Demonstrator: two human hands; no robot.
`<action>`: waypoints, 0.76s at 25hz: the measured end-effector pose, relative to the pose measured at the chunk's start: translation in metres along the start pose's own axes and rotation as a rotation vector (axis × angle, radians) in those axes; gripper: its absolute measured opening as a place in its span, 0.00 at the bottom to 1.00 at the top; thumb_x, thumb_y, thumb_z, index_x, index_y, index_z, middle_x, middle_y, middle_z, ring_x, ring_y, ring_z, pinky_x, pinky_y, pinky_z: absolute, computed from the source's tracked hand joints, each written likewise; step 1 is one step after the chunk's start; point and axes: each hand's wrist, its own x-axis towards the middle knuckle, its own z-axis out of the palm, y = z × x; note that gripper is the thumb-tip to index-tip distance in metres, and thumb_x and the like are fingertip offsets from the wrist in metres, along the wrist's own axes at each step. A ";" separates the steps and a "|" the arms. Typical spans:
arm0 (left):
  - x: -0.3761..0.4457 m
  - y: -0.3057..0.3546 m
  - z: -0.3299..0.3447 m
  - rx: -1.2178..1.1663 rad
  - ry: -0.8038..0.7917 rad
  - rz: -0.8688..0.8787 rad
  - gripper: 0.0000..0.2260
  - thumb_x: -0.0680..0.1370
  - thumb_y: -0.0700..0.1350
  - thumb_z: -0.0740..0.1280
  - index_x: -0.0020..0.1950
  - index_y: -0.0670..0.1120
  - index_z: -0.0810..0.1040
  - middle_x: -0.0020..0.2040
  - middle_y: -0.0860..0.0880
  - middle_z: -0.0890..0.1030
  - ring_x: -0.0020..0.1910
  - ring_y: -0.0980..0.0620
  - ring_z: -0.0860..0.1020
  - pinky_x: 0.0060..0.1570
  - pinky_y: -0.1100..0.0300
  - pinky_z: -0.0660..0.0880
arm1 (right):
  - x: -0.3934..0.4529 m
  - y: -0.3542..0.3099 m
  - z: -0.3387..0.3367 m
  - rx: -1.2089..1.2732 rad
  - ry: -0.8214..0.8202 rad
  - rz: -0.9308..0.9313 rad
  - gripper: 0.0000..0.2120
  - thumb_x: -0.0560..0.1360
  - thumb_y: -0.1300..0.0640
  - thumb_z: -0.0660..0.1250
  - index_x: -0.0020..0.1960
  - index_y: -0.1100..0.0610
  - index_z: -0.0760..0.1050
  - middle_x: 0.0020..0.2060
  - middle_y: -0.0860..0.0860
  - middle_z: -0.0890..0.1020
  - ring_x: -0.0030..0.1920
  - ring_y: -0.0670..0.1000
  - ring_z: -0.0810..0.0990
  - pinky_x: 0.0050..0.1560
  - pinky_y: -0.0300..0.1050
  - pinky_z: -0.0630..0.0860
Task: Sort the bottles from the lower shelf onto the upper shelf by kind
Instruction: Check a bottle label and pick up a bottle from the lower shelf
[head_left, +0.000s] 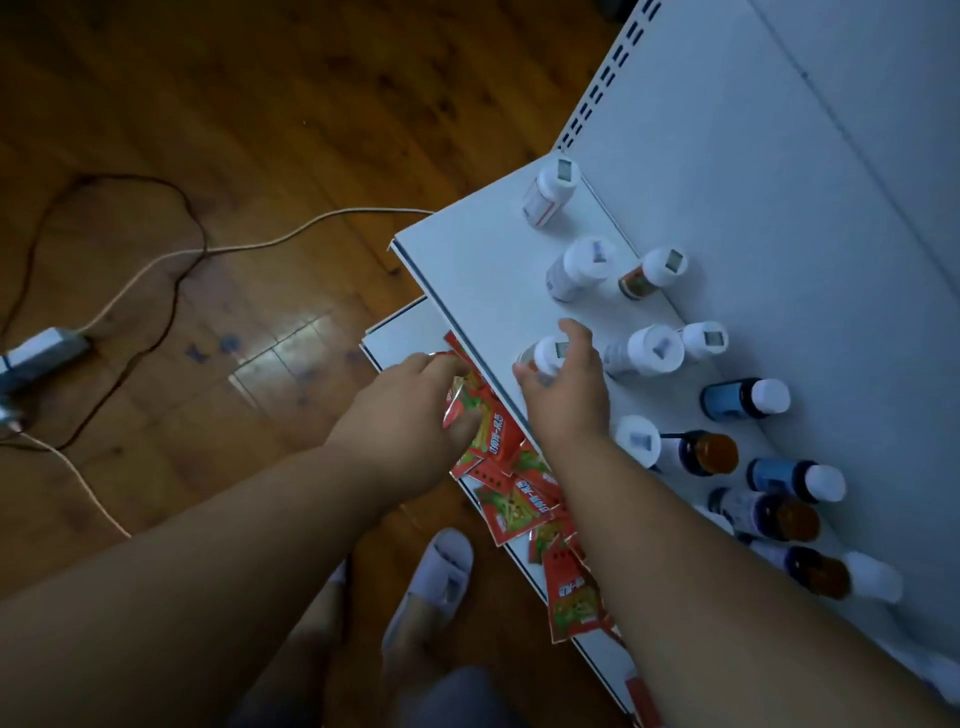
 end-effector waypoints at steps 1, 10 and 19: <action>0.000 0.001 0.000 -0.080 0.028 -0.037 0.22 0.79 0.57 0.63 0.71 0.53 0.68 0.65 0.50 0.74 0.63 0.50 0.73 0.61 0.52 0.73 | 0.003 -0.002 -0.001 0.013 0.018 -0.006 0.30 0.74 0.53 0.72 0.72 0.50 0.63 0.60 0.53 0.75 0.57 0.56 0.77 0.52 0.41 0.70; -0.119 0.079 -0.090 -0.828 0.166 -0.394 0.21 0.72 0.68 0.58 0.54 0.58 0.79 0.50 0.55 0.82 0.53 0.52 0.80 0.58 0.46 0.76 | -0.137 -0.113 -0.118 0.977 -0.299 0.301 0.21 0.65 0.57 0.68 0.56 0.50 0.70 0.49 0.58 0.79 0.42 0.52 0.82 0.47 0.56 0.80; -0.232 0.189 -0.216 -0.546 -0.078 0.191 0.39 0.66 0.80 0.44 0.67 0.62 0.71 0.60 0.63 0.78 0.59 0.65 0.75 0.59 0.61 0.72 | -0.259 -0.233 -0.289 0.798 -0.134 -0.053 0.06 0.81 0.45 0.61 0.56 0.44 0.71 0.48 0.52 0.81 0.45 0.48 0.85 0.39 0.44 0.81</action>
